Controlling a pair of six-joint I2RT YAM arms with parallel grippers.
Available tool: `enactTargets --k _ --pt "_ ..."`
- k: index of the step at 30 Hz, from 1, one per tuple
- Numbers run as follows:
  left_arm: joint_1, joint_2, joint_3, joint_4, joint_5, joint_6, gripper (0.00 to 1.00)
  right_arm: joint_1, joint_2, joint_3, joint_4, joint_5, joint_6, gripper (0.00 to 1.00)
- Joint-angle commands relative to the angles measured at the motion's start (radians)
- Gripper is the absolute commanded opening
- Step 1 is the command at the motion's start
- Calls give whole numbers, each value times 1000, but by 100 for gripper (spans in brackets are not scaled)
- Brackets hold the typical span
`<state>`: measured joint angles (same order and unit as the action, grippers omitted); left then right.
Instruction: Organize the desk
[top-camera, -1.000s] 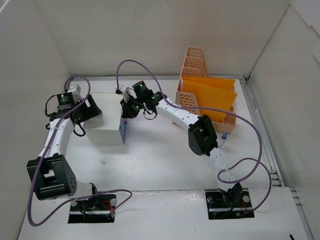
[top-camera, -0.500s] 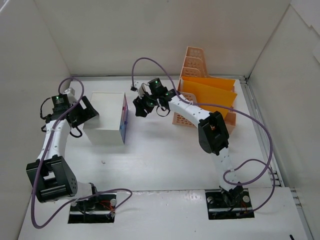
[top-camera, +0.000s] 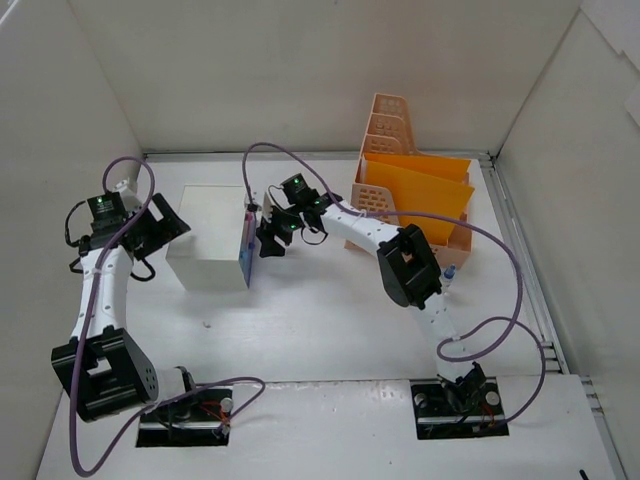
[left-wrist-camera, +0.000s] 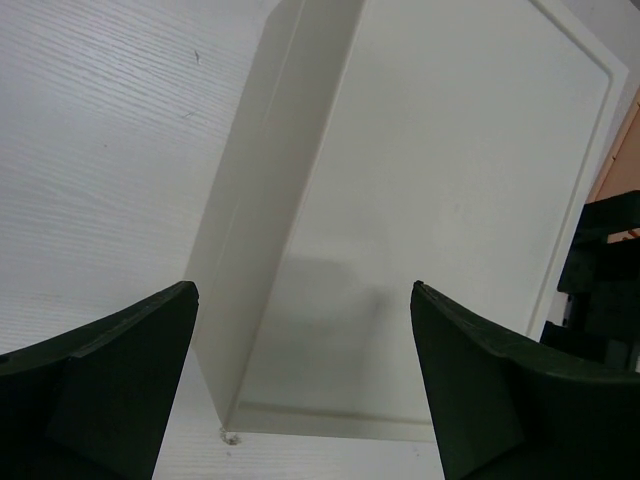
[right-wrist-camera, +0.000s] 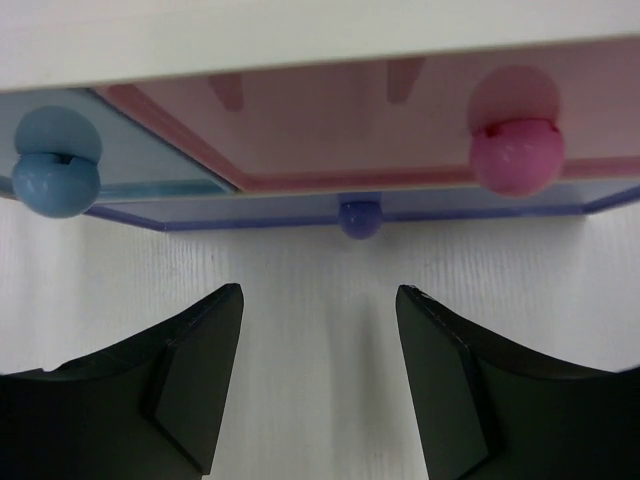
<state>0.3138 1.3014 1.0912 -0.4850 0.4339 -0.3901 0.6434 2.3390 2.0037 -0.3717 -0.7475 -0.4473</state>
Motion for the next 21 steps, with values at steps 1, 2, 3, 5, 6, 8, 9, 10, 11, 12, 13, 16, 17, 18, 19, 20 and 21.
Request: enactTargets --k 1,2,3,5,6,8,9,10,11,12,13,16,17,18,19,20,21 --pt "4 -36 13 29 49 -6 83 12 25 75 54 -41 -19 60" --pt "4 -36 9 32 54 -7 84 10 34 93 54 -46 -8 58" --pt "4 -33 6 36 63 -7 84 13 40 101 54 -49 -8 58" --pt "4 -33 3 39 69 -10 84 16 57 118 56 -47 -10 58" --pt "4 -34 1 42 77 -12 84 25 66 127 57 -46 -10 58" --pt "4 -36 -5 45 80 -16 83 25 85 148 57 -50 -7 58" --pt "4 -37 -8 48 83 -18 84 27 91 155 56 -53 -5 58" --pt "4 -40 -13 48 83 -19 84 30 101 171 57 -55 -5 58" --pt "4 -42 -19 49 85 -23 84 35 108 181 54 -55 -5 58" --pt "4 -44 -20 54 86 -23 84 39 114 188 57 -56 -5 58" --pt "4 -45 -25 54 86 -23 84 41 126 211 56 -58 -2 58" --pt "-5 -48 -34 56 89 -23 84 47 151 253 60 -59 12 58" --pt "-5 -50 -36 59 89 -23 84 53 157 260 59 -58 13 58" --pt "-5 -47 -37 60 88 -24 83 55 167 279 59 -55 16 58" --pt "-5 -45 -40 59 89 -24 83 61 171 286 59 -55 19 58" --pt "-5 -45 -40 60 91 -24 83 67 174 290 59 -53 21 58" --pt "-5 -42 -40 60 91 -26 84 68 180 294 59 -55 21 58"
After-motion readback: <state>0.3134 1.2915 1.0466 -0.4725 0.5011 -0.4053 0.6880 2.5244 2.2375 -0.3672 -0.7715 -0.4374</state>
